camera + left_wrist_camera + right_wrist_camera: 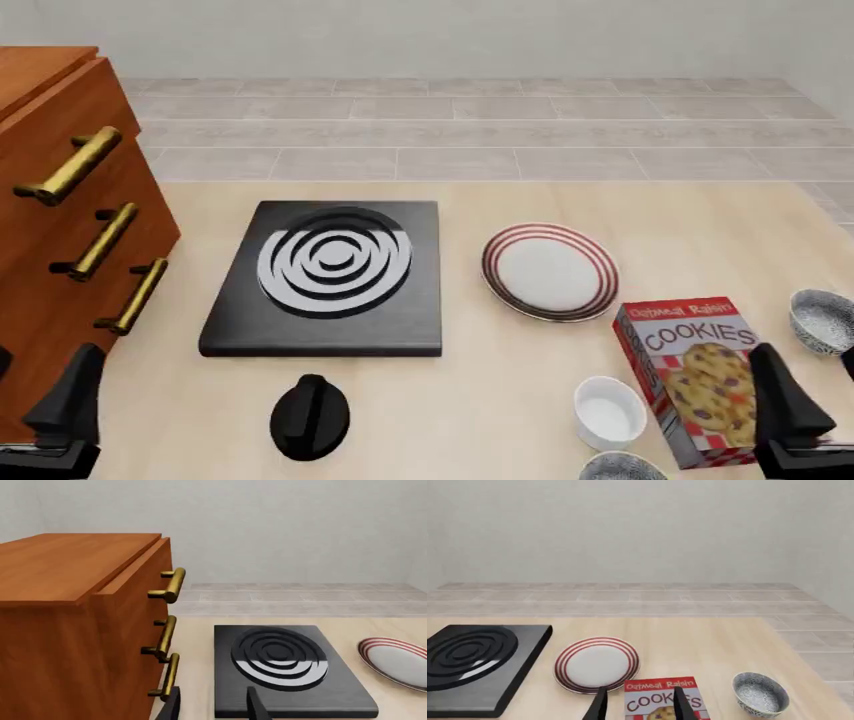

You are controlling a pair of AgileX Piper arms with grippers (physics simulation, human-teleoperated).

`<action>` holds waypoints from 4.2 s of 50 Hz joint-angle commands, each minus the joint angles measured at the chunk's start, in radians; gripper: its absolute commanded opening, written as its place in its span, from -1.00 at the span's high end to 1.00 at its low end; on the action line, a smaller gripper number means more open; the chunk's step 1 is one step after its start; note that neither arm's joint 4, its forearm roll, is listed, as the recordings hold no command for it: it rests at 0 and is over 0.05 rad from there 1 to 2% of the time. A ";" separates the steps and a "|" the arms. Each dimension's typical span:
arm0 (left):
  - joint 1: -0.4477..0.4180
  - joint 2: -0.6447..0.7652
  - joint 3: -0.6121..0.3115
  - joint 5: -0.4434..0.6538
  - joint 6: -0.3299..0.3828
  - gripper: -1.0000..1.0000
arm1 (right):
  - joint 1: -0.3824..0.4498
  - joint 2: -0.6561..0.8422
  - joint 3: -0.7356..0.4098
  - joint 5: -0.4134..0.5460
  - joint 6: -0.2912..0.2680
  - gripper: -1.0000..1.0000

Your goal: Pick the akita bowl next to the ramekin and place it on the plate.

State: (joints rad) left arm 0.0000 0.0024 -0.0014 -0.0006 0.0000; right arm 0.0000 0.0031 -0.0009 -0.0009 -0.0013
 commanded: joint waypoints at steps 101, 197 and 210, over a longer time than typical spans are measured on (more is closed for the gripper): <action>0.000 0.005 -0.003 -0.001 0.000 -1.00 | 0.082 0.229 -0.462 0.458 -0.183 -1.00; 0.000 0.005 -0.003 -0.001 0.000 -1.00 | 0.250 0.243 -0.445 0.901 -0.247 -1.00; 0.000 0.005 -0.003 -0.001 0.000 -1.00 | 0.268 0.244 -0.430 0.923 -0.229 -1.00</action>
State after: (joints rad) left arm 0.0000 0.0073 -0.0043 -0.0017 0.0000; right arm 0.2584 0.2474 -0.4395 0.9019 -0.2391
